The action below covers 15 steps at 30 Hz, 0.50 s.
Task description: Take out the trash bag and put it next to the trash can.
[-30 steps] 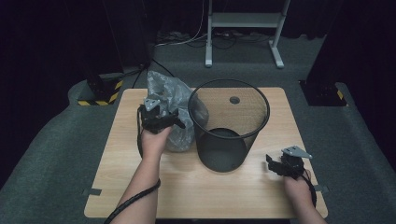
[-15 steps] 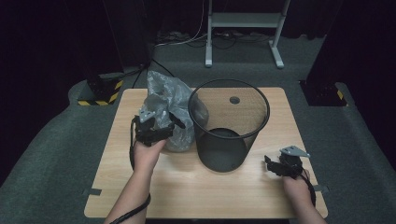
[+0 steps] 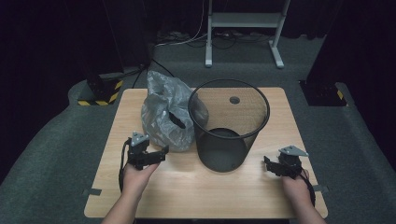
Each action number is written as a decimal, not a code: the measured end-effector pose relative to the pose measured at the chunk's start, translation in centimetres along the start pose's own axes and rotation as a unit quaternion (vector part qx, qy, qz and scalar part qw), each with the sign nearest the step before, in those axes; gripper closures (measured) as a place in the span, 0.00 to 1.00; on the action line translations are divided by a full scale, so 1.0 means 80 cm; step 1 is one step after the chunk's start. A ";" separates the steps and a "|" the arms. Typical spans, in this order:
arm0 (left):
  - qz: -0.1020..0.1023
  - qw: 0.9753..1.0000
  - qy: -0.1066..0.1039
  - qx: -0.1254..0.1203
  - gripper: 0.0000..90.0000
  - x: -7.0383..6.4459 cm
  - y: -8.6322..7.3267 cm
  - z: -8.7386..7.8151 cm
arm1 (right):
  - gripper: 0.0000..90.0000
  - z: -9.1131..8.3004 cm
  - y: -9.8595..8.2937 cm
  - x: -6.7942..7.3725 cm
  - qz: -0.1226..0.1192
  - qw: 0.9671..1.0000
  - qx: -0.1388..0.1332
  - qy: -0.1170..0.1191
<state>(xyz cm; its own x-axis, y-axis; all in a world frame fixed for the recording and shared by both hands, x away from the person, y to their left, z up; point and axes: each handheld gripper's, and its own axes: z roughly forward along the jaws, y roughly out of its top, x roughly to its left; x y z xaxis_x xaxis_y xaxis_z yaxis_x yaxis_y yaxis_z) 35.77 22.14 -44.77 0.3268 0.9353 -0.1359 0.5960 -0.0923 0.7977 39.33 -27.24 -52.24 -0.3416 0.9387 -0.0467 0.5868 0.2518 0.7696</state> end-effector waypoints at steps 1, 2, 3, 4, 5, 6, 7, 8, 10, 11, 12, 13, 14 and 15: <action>0.000 1.000 0.000 0.000 0.17 0.000 0.000 0.000 | 0.27 0.000 0.000 0.000 -0.001 1.000 0.000 0.000; 0.006 1.000 0.002 0.009 0.17 -0.001 -0.006 0.002 | 0.27 0.000 0.000 0.000 -0.001 1.000 0.000 0.000; 0.011 1.000 -0.001 0.019 0.17 -0.002 -0.013 0.005 | 0.27 0.000 0.000 0.000 -0.001 1.000 0.001 0.001; 0.018 0.999 0.000 0.035 0.17 -0.004 -0.027 0.013 | 0.27 0.000 0.000 0.000 -0.001 1.000 0.001 0.001; 0.016 0.999 -0.001 0.042 0.17 -0.004 -0.035 0.018 | 0.27 0.000 0.000 0.000 -0.001 1.000 0.002 0.002; 0.016 0.999 -0.001 0.042 0.17 -0.004 -0.035 0.018 | 0.27 0.000 0.000 0.000 -0.001 1.000 0.002 0.002; 0.014 0.998 -0.004 0.055 0.17 -0.003 -0.043 0.025 | 0.27 0.001 0.000 0.000 -0.001 1.000 0.003 0.002; 0.029 0.997 -0.001 0.066 0.17 -0.003 -0.047 0.029 | 0.27 0.001 0.000 0.001 -0.001 1.000 0.006 0.004; 0.057 0.995 0.024 0.075 0.17 -0.008 -0.054 0.036 | 0.27 0.001 0.000 0.001 -0.002 1.000 0.009 0.005; 0.057 0.995 0.024 0.075 0.17 -0.008 -0.054 0.036 | 0.27 0.002 0.001 0.001 -0.003 1.000 0.012 0.003; 0.047 0.994 0.008 0.095 0.16 -0.013 -0.063 0.046 | 0.27 0.003 0.001 0.002 -0.004 1.000 0.015 0.002; 0.048 0.993 0.005 0.104 0.16 -0.016 -0.068 0.052 | 0.26 0.003 0.001 0.002 -0.004 1.000 0.017 0.000; 0.048 0.993 0.005 0.104 0.16 -0.016 -0.068 0.052 | 0.26 0.003 0.001 0.002 -0.004 1.000 0.017 0.000; 0.074 0.993 0.012 0.095 0.10 -0.026 -0.078 0.061 | 0.26 0.004 0.001 0.003 -0.002 1.000 0.016 0.002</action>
<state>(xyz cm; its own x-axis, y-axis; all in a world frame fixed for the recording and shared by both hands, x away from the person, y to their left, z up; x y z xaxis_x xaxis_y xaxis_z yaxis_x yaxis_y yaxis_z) 34.95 19.09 -52.33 0.4045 0.9145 -0.0091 0.6716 -0.2903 0.6817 39.53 -26.90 -52.36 -0.3478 0.9364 -0.0469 0.6091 0.2637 0.7480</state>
